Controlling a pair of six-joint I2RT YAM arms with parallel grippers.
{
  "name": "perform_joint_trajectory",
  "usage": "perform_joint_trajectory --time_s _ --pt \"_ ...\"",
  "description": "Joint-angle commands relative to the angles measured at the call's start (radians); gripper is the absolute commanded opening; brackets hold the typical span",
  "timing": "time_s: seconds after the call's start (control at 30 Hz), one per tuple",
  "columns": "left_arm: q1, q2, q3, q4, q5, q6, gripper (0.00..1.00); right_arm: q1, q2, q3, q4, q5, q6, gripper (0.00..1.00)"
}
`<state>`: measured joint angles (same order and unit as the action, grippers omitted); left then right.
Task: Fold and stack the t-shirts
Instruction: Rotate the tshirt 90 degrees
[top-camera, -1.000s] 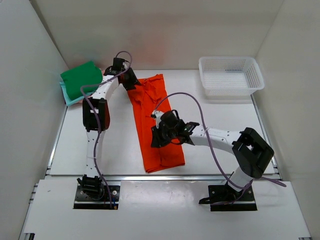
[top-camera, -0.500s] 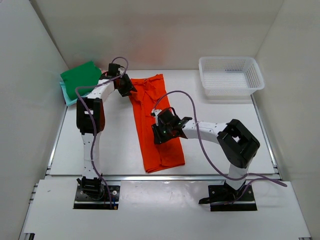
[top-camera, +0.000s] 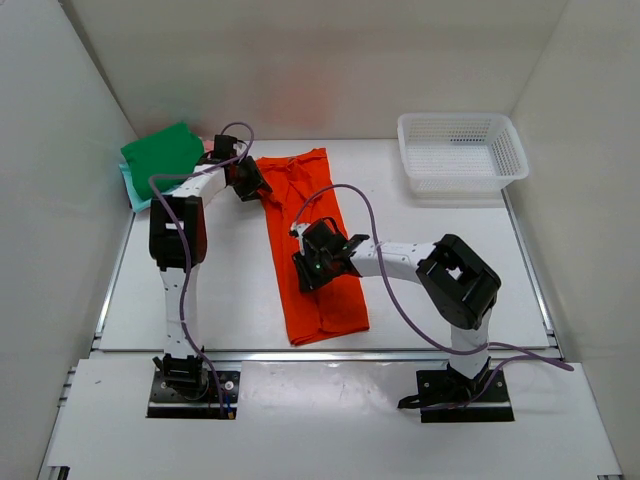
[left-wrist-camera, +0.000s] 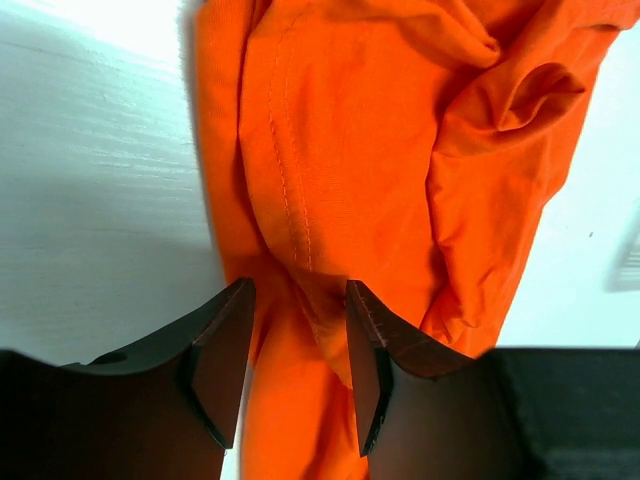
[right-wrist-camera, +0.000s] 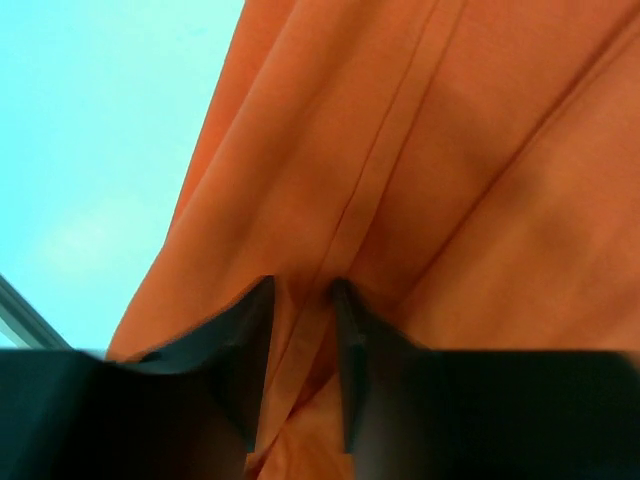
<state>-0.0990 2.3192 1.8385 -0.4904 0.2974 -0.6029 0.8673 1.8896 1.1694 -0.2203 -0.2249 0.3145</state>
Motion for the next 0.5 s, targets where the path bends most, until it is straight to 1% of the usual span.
perform_joint_trajectory --time_s 0.0,0.03,0.07,0.13,0.27,0.4,0.43,0.47 --pt "0.016 -0.104 -0.018 0.035 0.029 0.002 0.52 0.007 0.020 0.039 -0.011 0.019 0.005 0.21" --pt "0.016 -0.106 -0.016 0.029 0.031 -0.003 0.52 0.009 0.016 0.045 -0.022 0.018 0.002 0.16" --pt "0.018 -0.109 -0.021 0.035 0.026 -0.003 0.52 0.006 0.011 0.042 -0.011 0.022 0.005 0.09" --pt "0.022 -0.109 -0.021 0.035 0.028 -0.003 0.52 0.004 0.012 0.039 -0.014 0.022 0.012 0.00" --pt "0.021 -0.104 -0.022 0.030 0.036 -0.003 0.52 -0.001 -0.015 0.041 -0.016 0.039 0.020 0.00" --pt "0.021 -0.106 -0.016 0.027 0.042 -0.003 0.52 -0.016 -0.076 0.007 0.039 0.001 0.041 0.00" --pt "0.018 -0.106 -0.015 0.027 0.048 -0.001 0.52 -0.014 -0.098 -0.011 0.042 -0.008 0.055 0.01" --pt "0.021 -0.103 -0.016 0.024 0.040 -0.003 0.52 -0.025 -0.109 -0.036 0.068 -0.030 0.078 0.04"
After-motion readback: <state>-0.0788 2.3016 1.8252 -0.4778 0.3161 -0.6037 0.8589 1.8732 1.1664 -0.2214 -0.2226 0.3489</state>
